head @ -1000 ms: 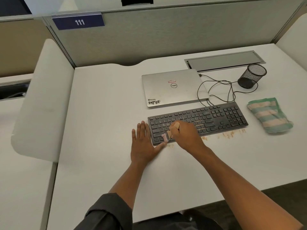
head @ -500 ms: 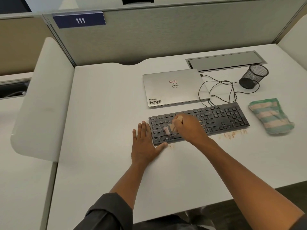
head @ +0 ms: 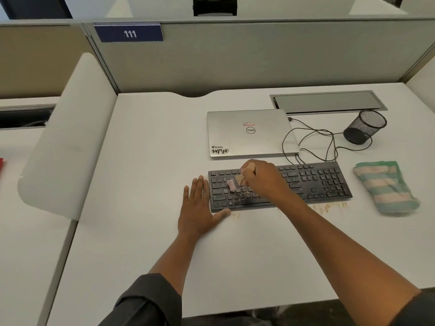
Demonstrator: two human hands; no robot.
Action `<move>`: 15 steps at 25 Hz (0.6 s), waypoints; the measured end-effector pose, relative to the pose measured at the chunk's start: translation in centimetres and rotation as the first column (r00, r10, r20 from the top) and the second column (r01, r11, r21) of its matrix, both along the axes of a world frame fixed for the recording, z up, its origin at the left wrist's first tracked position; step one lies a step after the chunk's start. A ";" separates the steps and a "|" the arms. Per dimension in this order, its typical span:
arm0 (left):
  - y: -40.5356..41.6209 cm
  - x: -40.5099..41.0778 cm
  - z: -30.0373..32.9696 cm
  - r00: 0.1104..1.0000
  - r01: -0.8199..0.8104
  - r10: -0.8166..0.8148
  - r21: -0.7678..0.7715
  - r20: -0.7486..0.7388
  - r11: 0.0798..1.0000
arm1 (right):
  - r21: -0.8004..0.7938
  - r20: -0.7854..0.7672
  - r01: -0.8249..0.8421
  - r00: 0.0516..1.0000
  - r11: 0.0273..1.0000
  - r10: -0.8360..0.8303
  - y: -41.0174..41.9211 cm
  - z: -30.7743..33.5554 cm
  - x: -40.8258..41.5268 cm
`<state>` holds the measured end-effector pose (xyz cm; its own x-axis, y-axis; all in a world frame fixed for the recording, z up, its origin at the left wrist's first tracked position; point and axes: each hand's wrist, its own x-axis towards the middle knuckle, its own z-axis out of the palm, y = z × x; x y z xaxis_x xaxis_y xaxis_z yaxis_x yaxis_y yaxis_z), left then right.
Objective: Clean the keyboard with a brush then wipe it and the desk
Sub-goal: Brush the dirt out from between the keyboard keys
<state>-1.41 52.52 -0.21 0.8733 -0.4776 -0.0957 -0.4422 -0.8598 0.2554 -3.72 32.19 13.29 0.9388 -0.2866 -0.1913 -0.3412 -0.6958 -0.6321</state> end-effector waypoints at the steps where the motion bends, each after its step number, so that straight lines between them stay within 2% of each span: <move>1: -0.1 0.0 0.0 1.000 -0.001 0.001 0.004 0.004 1.000 | -0.022 -0.018 -0.008 1.000 1.000 0.008 -0.1 -0.1 -0.2; 4: -0.1 0.0 0.1 1.000 -0.003 0.003 0.013 0.004 1.000 | -0.176 -0.044 0.035 0.998 0.984 -0.043 -1.2 -0.2 -0.9; 6: -0.1 0.0 0.1 1.000 -0.004 0.004 0.014 0.000 1.000 | -0.216 -0.011 0.058 0.998 0.975 -0.061 -1.8 -0.4 -1.0; 7: -0.1 0.0 0.1 1.000 -0.005 0.005 0.016 -0.003 1.000 | -0.173 0.009 0.065 0.998 0.983 -0.065 -1.8 -0.5 -1.0; 10: -0.1 0.0 0.1 1.000 -0.008 0.008 0.026 -0.005 1.000 | 0.086 0.041 0.102 0.994 0.991 -0.106 -1.3 -1.2 -0.9; 12: -0.1 0.0 -0.1 1.000 -0.004 0.004 0.020 -0.001 1.000 | 0.080 0.026 0.132 0.991 0.988 -0.135 -1.4 -1.5 -1.2; 15: 0.0 0.2 -0.4 1.000 -0.012 0.013 -0.011 0.016 1.000 | -0.049 0.033 0.233 0.972 0.971 -0.231 -2.0 -1.2 -1.4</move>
<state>-1.25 52.54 -0.56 0.8806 -0.4676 -0.0763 -0.4355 -0.8624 0.2581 -5.07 30.22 12.12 0.8499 -0.5063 -0.1462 -0.4810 -0.6319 -0.6077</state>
